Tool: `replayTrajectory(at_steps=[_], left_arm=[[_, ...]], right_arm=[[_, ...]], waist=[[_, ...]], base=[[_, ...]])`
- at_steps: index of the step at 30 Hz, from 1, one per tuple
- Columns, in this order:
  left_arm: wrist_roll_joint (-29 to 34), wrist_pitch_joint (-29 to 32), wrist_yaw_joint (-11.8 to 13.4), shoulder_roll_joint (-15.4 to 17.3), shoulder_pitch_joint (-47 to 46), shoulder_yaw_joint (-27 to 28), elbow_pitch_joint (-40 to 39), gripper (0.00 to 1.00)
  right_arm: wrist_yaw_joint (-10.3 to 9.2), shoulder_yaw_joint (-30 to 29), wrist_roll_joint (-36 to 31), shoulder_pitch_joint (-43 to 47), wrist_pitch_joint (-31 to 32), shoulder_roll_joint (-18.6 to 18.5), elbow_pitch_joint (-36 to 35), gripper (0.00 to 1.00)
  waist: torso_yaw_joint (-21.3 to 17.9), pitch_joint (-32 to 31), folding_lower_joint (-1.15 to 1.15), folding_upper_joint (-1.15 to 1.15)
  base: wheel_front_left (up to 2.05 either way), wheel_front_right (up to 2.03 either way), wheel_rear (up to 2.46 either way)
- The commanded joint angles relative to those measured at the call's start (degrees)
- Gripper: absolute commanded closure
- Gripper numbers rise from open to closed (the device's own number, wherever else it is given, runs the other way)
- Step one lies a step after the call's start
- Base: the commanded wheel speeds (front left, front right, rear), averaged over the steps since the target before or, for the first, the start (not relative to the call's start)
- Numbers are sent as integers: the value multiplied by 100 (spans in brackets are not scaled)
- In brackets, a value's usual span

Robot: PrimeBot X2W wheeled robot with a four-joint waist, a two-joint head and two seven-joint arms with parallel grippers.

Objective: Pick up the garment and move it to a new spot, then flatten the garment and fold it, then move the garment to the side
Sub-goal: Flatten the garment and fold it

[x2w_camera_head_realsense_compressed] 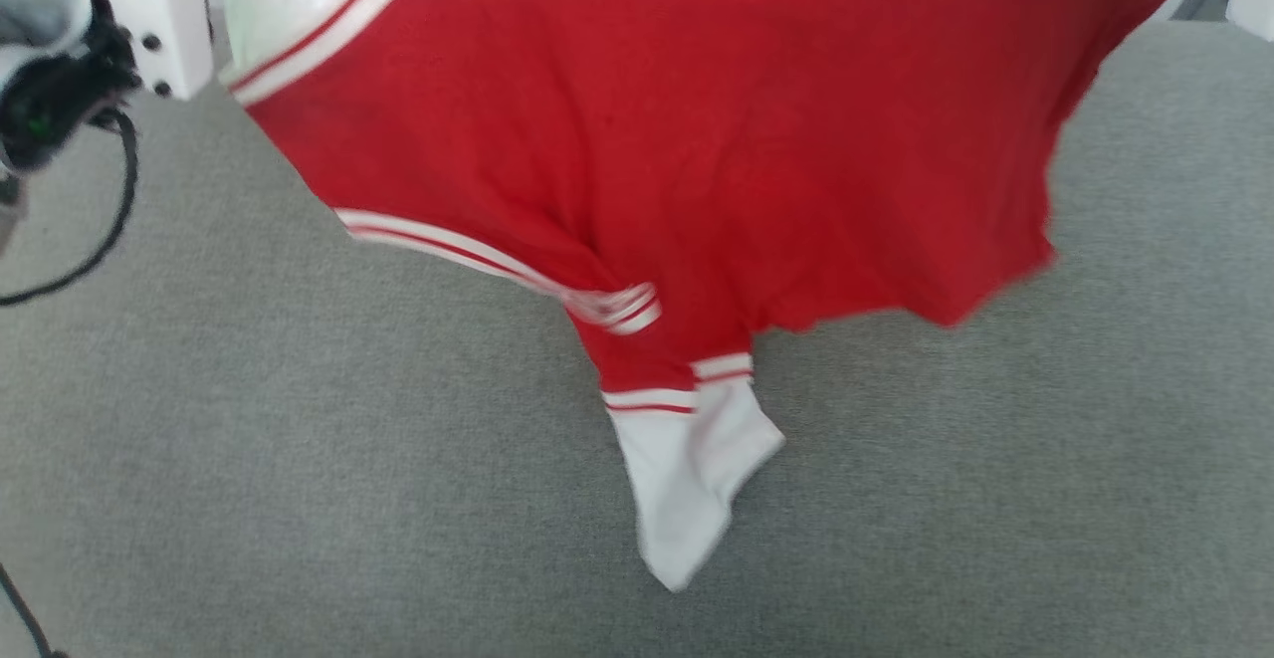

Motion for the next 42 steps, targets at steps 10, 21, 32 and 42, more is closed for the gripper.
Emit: replayTrajectory(at_steps=[10, 21, 32, 42], left_arm=[[322, -307, -208, -177, -797, 77, 723, 100], [1083, -1936, -296, -742, -2254, 244, 2152, 100], [1790, -4126, -401, -1093, -3723, 311, 3413, 100], [2077, -4444, -838, -1357, -3322, 304, 3586, 100]], right_arm=[[-13, -637, -562, 153, -31, 286, -83, 100], [-18, -923, -1721, -687, -1312, 1082, 808, 100], [-21, -1609, -3410, -1898, -3622, 1729, 2209, 100], [-19, -1611, -4143, -1919, -4097, 2096, 3200, 100]], waist=[[-256, -83, 0, 0], [-444, 713, 0, 0], [-439, 1579, 0, 0], [-235, 1840, 0, 0]], base=[[0, 0, 0], [0, 0, 0], [0, 0, 0], [0, 0, 0]])
